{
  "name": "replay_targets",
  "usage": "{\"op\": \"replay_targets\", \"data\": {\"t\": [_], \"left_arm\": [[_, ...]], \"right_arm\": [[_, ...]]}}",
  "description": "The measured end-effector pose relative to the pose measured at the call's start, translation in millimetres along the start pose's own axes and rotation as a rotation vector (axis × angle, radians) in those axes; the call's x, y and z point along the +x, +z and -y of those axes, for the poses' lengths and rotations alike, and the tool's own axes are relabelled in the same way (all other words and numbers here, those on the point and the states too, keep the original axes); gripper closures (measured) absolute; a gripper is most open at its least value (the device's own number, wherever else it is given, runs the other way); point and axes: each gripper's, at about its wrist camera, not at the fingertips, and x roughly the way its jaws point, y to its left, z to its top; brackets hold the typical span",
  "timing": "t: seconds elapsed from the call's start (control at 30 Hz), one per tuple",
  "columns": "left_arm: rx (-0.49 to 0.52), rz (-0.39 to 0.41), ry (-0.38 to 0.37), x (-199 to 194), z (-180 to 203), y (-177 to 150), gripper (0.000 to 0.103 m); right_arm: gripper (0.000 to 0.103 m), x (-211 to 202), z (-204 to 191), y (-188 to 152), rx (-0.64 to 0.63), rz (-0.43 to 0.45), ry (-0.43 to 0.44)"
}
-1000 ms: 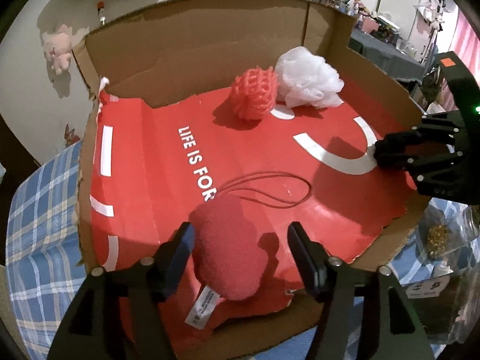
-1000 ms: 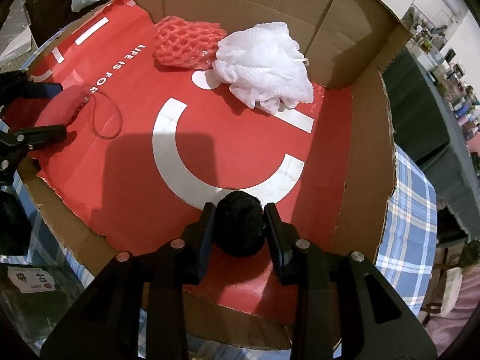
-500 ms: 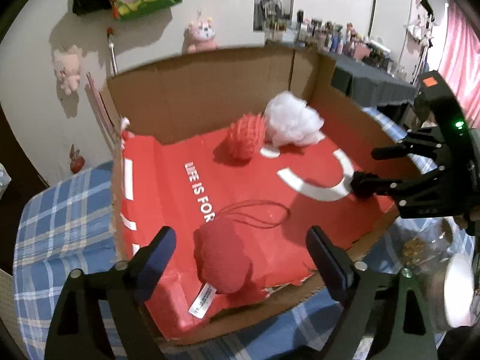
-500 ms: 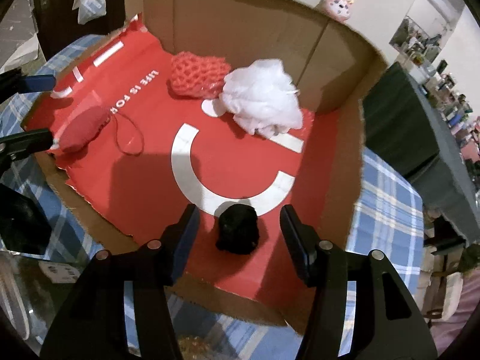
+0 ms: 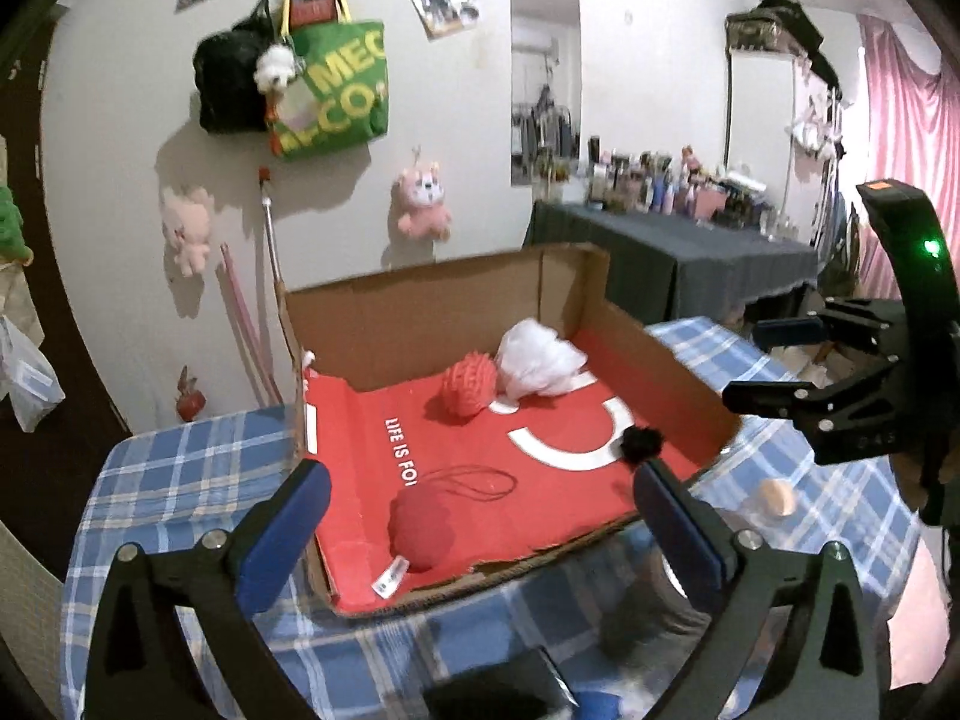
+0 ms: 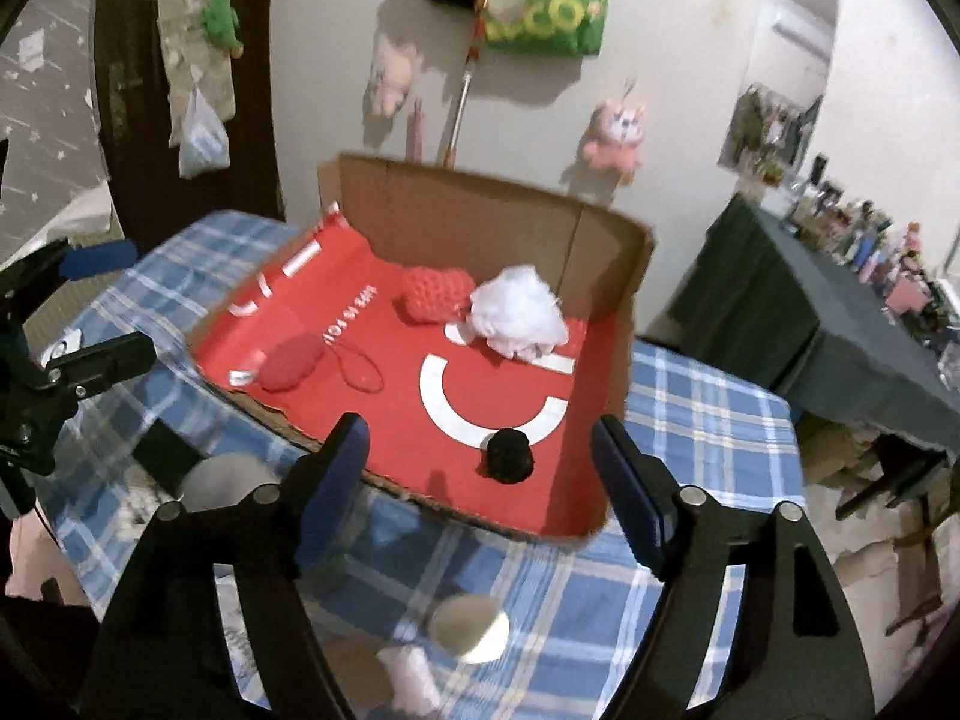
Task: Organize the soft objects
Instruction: 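Lower and open both tools to drop the ball and pouch in the box, then withdraw both open tools from the box back over the table items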
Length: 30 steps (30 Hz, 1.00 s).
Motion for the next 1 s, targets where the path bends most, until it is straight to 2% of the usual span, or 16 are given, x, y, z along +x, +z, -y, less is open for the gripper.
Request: {"op": "replay_targets", "data": {"t": [0.13,0.23,0.33,0.53,0.73,1.0], "left_arm": [[-0.008,0.079,0.007,-37.2,15.7,-8.1,0.000],[-0.026,0.113,0.003,-60.0,25.3,-17.9,0.000],[-0.039,0.153,0.001,-78.6,33.8,-30.0,0.000],[-0.068,0.222,0.023,-106.7,50.7,-59.2,0.000],[-0.080,0.268,0.068,-120.2,68.8,-93.0,0.000],[-0.106,0.235,0.076,-108.0,82.3,-138.2,0.000]], "right_arm": [[0.022,-42.8,-8.4,-15.7,0.038,0.087,0.017],[0.020,-70.1,-16.7,-30.7,0.055,0.155,-0.005],[0.011,-91.5,-26.7,-48.8,0.063,0.218,-0.025],[0.011,-117.8,-45.2,-86.4,0.107,0.305,-0.054],[0.010,-122.4,-64.5,-128.1,0.147,0.381,-0.137],[0.010,-99.8,-75.0,-169.0,0.181,0.364,-0.161]]}}
